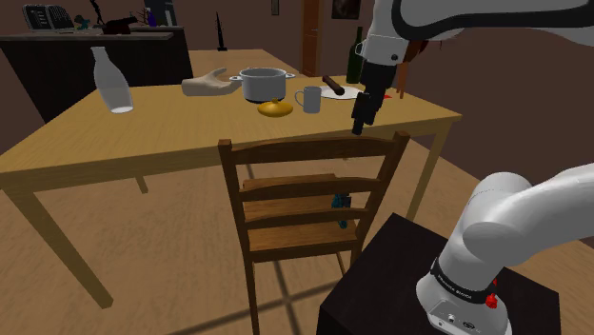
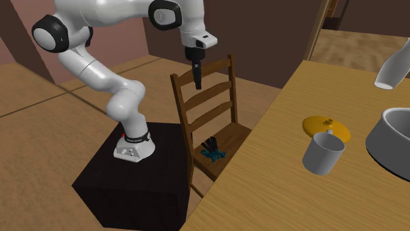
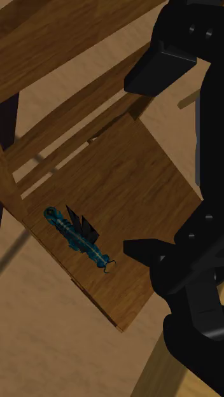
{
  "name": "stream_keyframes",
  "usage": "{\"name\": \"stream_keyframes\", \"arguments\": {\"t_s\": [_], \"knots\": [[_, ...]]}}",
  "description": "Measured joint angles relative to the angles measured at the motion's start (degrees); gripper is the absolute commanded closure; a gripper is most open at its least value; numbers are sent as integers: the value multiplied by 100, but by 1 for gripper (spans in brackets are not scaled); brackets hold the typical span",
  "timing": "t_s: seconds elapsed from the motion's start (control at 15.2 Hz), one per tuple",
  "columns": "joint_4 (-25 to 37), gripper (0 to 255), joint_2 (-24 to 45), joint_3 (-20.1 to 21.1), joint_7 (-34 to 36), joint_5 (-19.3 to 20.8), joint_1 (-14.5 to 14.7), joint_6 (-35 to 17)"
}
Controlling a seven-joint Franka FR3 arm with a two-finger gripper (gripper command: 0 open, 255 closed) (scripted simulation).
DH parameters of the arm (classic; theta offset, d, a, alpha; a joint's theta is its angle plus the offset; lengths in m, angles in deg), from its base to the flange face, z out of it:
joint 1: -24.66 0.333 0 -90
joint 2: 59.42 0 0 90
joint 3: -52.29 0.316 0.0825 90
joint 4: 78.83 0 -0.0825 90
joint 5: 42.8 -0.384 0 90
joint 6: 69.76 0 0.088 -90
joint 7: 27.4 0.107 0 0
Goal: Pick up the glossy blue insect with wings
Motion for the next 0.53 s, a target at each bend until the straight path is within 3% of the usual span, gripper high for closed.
{"name": "stream_keyframes", "arguments": {"t_s": [0.53], "knots": [[-320,0,925,141,445,184,-235,-807]]}}
